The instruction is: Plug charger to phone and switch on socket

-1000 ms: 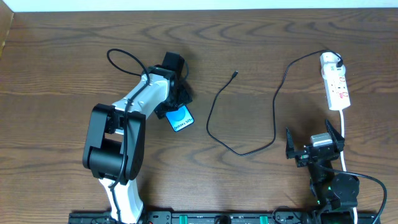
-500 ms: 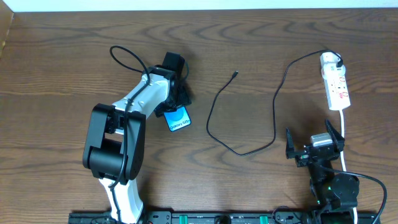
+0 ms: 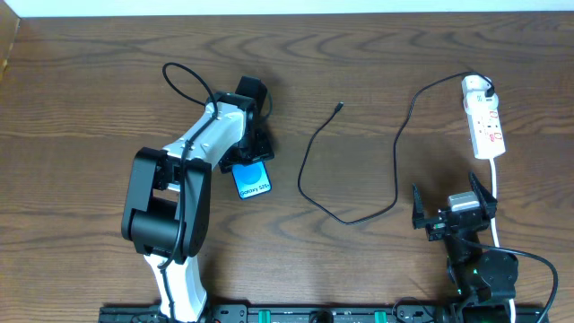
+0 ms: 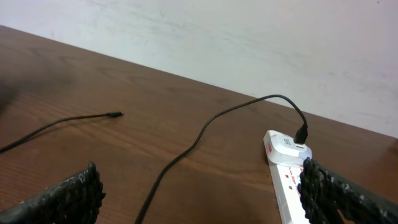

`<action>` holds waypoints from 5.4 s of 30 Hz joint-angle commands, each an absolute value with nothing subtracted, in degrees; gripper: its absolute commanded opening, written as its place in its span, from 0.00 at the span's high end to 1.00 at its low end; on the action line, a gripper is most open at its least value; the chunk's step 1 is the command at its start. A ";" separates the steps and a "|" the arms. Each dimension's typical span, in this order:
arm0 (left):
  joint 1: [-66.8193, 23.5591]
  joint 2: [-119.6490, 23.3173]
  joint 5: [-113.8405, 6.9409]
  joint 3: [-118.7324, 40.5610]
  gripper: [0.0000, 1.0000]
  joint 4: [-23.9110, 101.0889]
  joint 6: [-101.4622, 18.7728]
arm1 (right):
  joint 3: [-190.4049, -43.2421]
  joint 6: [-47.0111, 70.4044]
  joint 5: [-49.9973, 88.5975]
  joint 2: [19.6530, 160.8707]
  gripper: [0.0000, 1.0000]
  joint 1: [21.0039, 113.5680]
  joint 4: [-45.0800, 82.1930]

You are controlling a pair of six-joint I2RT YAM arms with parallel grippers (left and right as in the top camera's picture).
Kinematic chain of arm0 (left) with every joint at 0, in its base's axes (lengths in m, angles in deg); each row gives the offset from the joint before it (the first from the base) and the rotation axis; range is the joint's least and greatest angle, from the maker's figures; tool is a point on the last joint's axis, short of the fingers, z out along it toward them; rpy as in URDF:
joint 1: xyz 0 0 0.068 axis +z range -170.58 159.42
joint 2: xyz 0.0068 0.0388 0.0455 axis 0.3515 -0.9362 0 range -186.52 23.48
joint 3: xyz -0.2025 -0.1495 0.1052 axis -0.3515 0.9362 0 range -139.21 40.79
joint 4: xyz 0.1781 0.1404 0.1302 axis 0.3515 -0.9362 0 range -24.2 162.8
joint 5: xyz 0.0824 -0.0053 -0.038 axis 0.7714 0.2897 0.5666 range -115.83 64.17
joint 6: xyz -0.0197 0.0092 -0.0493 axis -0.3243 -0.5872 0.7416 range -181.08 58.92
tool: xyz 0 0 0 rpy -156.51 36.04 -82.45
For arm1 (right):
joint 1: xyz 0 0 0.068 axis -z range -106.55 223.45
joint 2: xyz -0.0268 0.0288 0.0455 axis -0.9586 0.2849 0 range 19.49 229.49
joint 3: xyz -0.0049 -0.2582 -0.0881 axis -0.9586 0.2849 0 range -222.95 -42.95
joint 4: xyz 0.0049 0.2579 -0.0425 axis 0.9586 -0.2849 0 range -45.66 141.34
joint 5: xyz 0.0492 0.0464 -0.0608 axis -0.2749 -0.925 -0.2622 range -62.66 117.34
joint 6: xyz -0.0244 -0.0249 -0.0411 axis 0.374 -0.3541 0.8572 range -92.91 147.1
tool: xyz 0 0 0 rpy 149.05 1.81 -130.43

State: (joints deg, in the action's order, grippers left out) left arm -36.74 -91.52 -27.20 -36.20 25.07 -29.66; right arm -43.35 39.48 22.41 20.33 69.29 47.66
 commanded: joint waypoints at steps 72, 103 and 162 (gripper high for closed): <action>-22.14 -86.23 -74.52 -38.32 0.30 37.03 -9.07 | -43.26 38.93 22.09 19.98 0.01 68.89 47.44; -22.14 -86.23 -97.78 -38.32 0.34 42.53 17.79 | -43.26 38.95 22.09 19.98 0.01 68.89 47.44; -24.64 -86.23 -99.26 -38.32 0.36 42.56 25.24 | -43.26 38.93 22.09 19.98 0.01 68.89 47.44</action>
